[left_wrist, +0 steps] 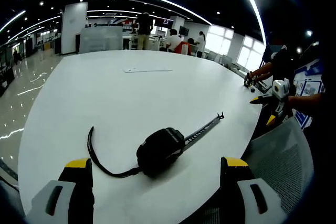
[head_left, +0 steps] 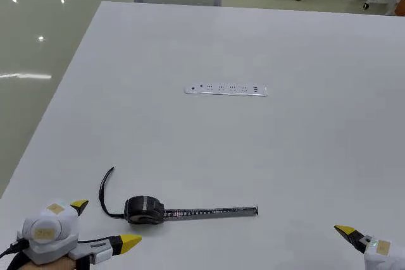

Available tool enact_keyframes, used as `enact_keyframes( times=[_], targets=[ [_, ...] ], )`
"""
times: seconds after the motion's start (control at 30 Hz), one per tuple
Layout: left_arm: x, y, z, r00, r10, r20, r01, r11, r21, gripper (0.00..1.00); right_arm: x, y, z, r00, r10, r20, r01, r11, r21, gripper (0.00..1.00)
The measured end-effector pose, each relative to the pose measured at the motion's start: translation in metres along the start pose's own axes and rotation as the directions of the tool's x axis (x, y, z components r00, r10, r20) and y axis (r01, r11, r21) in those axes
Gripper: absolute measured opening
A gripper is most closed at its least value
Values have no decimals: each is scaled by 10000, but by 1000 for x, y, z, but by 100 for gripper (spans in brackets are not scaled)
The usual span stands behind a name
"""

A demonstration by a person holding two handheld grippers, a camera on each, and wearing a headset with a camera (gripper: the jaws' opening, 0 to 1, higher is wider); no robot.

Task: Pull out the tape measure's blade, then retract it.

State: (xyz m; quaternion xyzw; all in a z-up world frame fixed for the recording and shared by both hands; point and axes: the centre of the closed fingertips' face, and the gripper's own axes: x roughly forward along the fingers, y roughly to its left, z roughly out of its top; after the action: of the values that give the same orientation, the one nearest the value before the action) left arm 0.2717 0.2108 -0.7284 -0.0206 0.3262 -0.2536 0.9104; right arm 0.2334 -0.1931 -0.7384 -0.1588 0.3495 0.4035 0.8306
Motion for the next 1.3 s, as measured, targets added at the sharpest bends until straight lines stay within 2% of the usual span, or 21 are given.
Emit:
enact_keyframes(
  times=[0.03, 0.17, 0.23, 0.3, 0.37, 0.43, 0.5, 0.57, 0.6, 0.67, 0.73, 0.83, 0.87, 0.93, 0.97, 1.03, 1.1, 1.2, 1.27, 1.3],
  targets=[
    [2, -4, 4, 9999, -92, 74, 92, 10000, -38, 98, 1, 0, 3, 9997, 236, -106, -239, 9995, -203, 92],
    [10, -17, 12, 9997, -210, 108, 212, 9995, -228, 98, 6, -7, 15, 9973, 645, -358, -665, 9961, -586, 91],
    [16, -24, 13, 9997, -230, -37, 229, 9992, -319, 98, 11, -10, 19, 9928, 1020, -631, -1072, 9906, -847, 90],
    [21, -29, 12, 9997, -184, -160, 180, 9995, -261, 99, 16, -10, 24, 9840, 1392, -1112, -1529, 9800, -1270, 89],
    [25, -28, 11, 9996, 114, -271, -122, 9995, -298, 98, 22, -10, 29, 9729, 1727, -1538, -1966, 9678, -1572, 89],
    [26, -28, 14, 9996, 261, -47, -263, 9976, -639, 98, 28, -5, 37, 9606, 2090, -1835, -2437, 9504, -1933, 87],
    [26, -26, 17, 9985, 517, 174, -498, 9941, -958, 99, 32, -5, 44, 9557, 2193, -1963, -2609, 9399, -2202, 86],
    [28, -21, 15, 9955, 912, 266, -886, 9924, -849, 99, 37, -7, 52, 9531, 2244, -2033, -2699, 9339, -2346, 85],
    [28, -18, 12, 9932, 1152, 162, -1138, 9911, -687, 98, 40, -7, 56, 9495, 2344, -2088, -2824, 9283, -2421, 84],
    [30, -18, 11, 9917, 1283, 127, -1269, 9884, -834, 94, 44, -9, 60, 9453, 2406, -2203, -2937, 9216, -2539, 82],
    [33, -19, 11, 9906, 1353, 185, -1324, 9848, -1126, 93, 50, -10, 62, 9352, 2552, -2453, -3180, 9101, -2655, 79],
    [41, -20, 7, 9910, 1336, 130, -1311, 9842, -1190, 94, 58, -10, 63, 9167, 2835, -2818, -3563, 8990, -2548, 79],
    [44, -20, 4, 9913, 1312, 84, -1292, 9843, -1202, 94, 61, -9, 62, 9041, 2954, -3088, -3791, 8879, -2607, 78],
    [46, -20, 0, 9909, 1342, 115, -1319, 9842, -1181, 94, 67, -9, 62, 8896, 3137, -3320, -4095, 8697, -2756, 73],
    [48, -19, -3, 9904, 1381, 104, -1361, 9843, -1125, 94, 69, -8, 62, 8855, 3210, -3360, -4185, 8651, -2765, 71],
    [51, -15, -9, 9888, 1491, -22, -1485, 9830, -1078, 94, 75, -6, 63, 8713, 3416, -3523, -4460, 8507, -2781, 65],
    [52, -13, -8, 9882, 1533, -21, -1527, 9824, -1075, 95, 82, -7, 62, 8550, 3496, -3830, -4686, 8372, -2820, 62],
    [55, -14, -1, 9885, 1494, 253, -1466, 9851, -903, 93, 93, -7, 61, 8393, 3543, -4124, -4900, 8217, -2912, 58],
    [59, -16, -2, 9885, 1486, 262, -1460, 9858, -832, 90, 98, -8, 61, 8289, 3543, -4329, -5010, 8145, -2925, 55],
    [60, -17, -3, 9888, 1470, 261, -1443, 9859, -846, 90, 102, -9, 60, 8220, 3563, -4443, -5111, 8057, -2995, 54]
  ],
)
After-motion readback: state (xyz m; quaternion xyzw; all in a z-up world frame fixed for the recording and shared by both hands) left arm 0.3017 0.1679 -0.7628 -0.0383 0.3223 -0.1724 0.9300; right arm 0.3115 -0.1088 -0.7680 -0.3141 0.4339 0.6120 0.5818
